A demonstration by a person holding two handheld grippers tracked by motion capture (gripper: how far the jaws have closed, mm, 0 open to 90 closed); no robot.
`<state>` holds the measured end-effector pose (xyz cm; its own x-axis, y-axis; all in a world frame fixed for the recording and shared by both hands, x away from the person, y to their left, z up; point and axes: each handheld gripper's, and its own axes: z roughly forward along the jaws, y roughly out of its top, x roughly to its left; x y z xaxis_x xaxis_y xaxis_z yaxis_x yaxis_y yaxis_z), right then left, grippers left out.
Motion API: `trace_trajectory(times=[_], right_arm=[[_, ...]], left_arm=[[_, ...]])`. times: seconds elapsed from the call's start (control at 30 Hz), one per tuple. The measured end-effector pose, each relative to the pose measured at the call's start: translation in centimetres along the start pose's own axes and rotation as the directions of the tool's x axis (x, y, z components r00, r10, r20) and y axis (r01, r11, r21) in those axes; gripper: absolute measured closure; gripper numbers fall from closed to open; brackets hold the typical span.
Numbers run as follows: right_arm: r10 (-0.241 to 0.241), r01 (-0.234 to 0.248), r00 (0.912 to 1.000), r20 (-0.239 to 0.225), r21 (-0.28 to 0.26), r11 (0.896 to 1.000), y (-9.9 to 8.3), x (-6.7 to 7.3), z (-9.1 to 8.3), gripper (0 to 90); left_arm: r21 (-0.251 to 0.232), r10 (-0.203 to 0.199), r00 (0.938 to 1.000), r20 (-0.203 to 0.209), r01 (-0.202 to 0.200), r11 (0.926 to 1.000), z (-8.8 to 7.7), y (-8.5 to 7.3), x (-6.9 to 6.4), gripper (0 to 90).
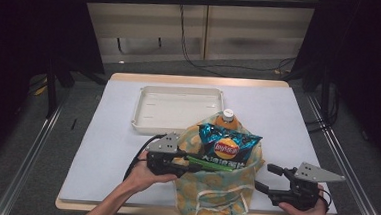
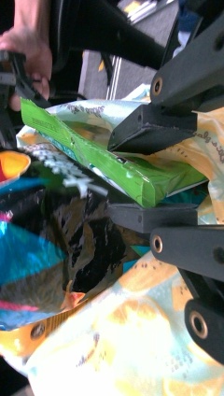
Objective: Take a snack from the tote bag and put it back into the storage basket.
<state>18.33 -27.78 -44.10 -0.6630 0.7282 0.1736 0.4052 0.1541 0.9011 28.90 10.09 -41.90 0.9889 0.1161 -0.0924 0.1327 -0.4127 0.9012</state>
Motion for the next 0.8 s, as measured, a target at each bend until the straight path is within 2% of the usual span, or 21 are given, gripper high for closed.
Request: trace_trajectory(times=[0.13, 0.27, 0.37, 0.5, 0.7, 0.8], right_arm=[[0.003, -0.003, 1.0000, -0.003, 0.001, 1.000, 0.0, 0.0, 0.0, 23.1], [-0.003, 0.003, 1.0000, -0.002, -0.001, 1.000, 0.0, 0.0, 0.0, 22.9], [-0.003, 0.003, 1.0000, 0.000, -0.002, 1.000, 0.0, 0.0, 0.0, 22.5], [-0.002, 0.002, 1.0000, 0.001, -0.003, 1.000, 0.0, 0.0, 0.0, 21.4], [0.001, -0.001, 1.0000, 0.005, -0.012, 1.000, 0.1, 0.0, -0.1, 19.8], [0.003, -0.003, 1.0000, 0.006, -0.013, 1.000, 0.1, 0.0, -0.1, 19.2]], left_arm=[[0.009, 0.014, 0.9999, 0.011, -0.014, 0.9999, -0.1, -0.2, -0.4, 69.1], [0.016, 0.018, 0.9992, 0.037, -0.018, 0.9997, 0.3, -0.2, -0.4, 68.7], [0.046, 0.028, 0.9979, 0.058, -0.031, 0.9985, 0.8, -0.3, -0.6, 67.4], [0.060, 0.027, 0.9981, 0.056, -0.030, 0.9978, 1.2, -0.3, -0.6, 68.7], [0.023, 0.000, 0.9976, 0.070, -0.002, 0.9997, 0.8, 0.1, -0.5, 74.5], [0.006, -0.011, 0.9983, 0.057, 0.011, 0.9999, 0.5, 0.3, -0.4, 74.9]])
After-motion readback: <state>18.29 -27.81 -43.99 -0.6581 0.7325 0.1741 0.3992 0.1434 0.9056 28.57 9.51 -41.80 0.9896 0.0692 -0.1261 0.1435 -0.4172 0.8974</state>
